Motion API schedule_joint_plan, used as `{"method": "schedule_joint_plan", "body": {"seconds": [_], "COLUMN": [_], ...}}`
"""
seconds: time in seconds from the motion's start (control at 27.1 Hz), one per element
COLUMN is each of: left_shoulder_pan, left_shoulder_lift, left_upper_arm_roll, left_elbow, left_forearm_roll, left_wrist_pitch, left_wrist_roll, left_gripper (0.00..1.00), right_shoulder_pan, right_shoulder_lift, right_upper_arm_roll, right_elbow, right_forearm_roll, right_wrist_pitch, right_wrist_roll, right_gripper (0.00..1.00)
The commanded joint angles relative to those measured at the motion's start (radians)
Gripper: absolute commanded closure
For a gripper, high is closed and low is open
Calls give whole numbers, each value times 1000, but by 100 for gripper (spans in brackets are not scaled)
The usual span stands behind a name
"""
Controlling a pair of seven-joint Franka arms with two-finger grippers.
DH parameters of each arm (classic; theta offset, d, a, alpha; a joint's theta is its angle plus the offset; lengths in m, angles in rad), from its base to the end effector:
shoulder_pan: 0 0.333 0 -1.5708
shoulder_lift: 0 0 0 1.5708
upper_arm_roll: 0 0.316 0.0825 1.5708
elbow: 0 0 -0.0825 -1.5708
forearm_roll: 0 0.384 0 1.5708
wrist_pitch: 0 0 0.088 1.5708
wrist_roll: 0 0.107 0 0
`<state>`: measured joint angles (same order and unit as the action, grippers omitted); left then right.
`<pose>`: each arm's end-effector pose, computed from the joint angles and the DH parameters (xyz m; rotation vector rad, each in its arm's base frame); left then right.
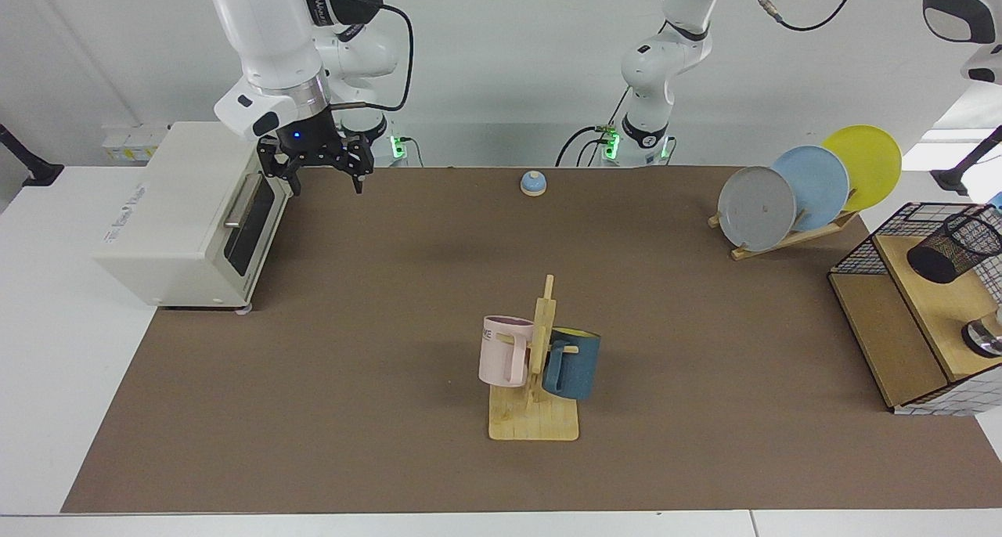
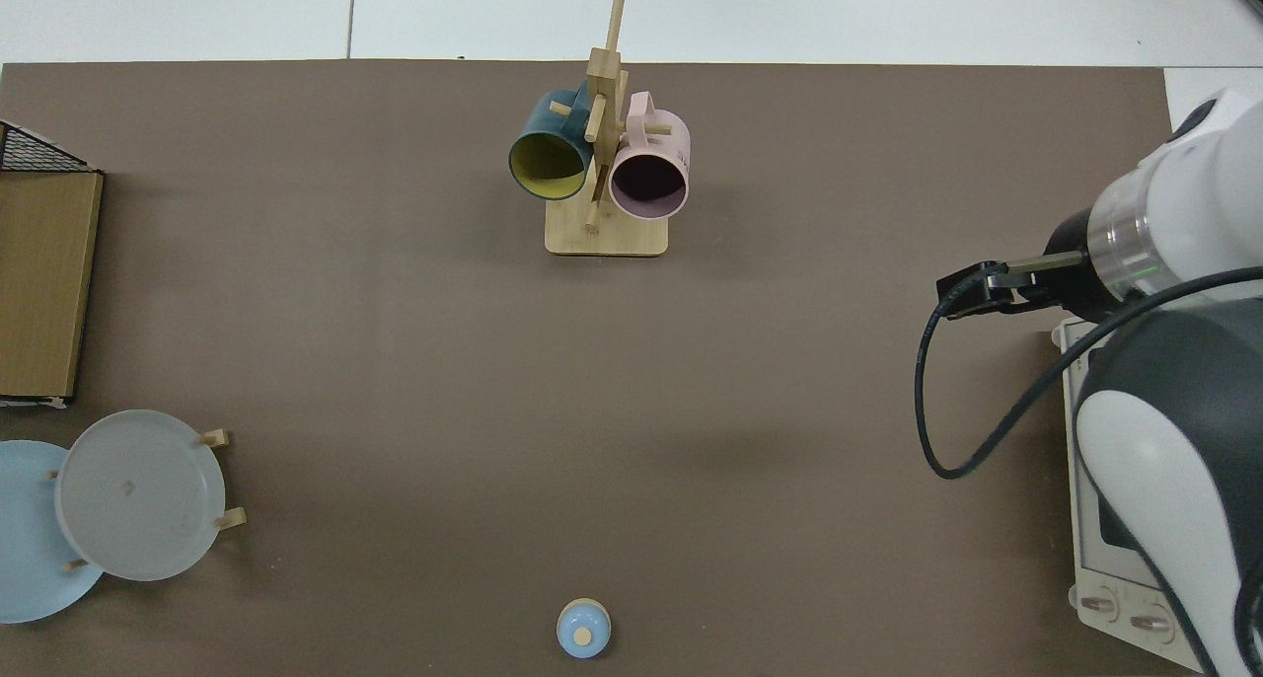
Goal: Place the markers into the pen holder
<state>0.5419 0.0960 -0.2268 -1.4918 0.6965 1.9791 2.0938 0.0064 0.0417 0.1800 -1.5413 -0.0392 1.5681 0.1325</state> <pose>0.5738 0.2379 0.6655 -1.4131 2.0354 0.6308 0.5582 0.0988 0.6152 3.1068 0.0839 -0.0140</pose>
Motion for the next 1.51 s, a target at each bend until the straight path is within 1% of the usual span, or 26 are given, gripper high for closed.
{"method": "schedule_joint_plan", "body": {"seconds": [0.0, 0.15, 0.33, 0.48, 0.89, 1.0, 1.11, 1.26, 1.48], "left_shoulder_pan": [39, 29, 36, 47, 52, 56, 55, 56, 56], "left_shoulder_lift": [-13, -13, -9, 28, 45, 63, 65, 54, 51], "left_upper_arm_roll": [-8, -8, -8, -6, -6, -6, -6, -8, -8], "left_elbow": [-88, -100, -119, -119, -119, -120, -125, -171, -194], "left_forearm_roll": [31, 31, 41, 55, 55, 55, 51, 50, 38], "left_wrist_pitch": [72, 76, 101, 138, 176, 187, 187, 201, 201], "left_wrist_roll": [11, 12, 11, 9, 0, -1, -3, -38, -55], "left_gripper": [100, 100, 100, 100, 100, 100, 100, 100, 100], "right_shoulder_pan": [-17, -19, -17, -17, -19, -17, -17, -17, -17], "right_shoulder_lift": [-13, -13, -13, -13, -13, -13, -13, -13, -13], "right_upper_arm_roll": [12, 12, 12, 12, 12, 12, 12, 12, 12], "right_elbow": [-10, -10, -10, -10, -10, -11, -10, -10, -10], "right_forearm_roll": [9, 9, 10, 9, 10, 9, 10, 9, 9], "right_wrist_pitch": [0, 0, 0, 0, 0, 0, 0, 0, 0], "right_wrist_roll": [15, 15, 15, 15, 15, 15, 15, 15, 15], "right_gripper": [0, 0, 0, 0, 0, 0, 0, 0, 0]}}
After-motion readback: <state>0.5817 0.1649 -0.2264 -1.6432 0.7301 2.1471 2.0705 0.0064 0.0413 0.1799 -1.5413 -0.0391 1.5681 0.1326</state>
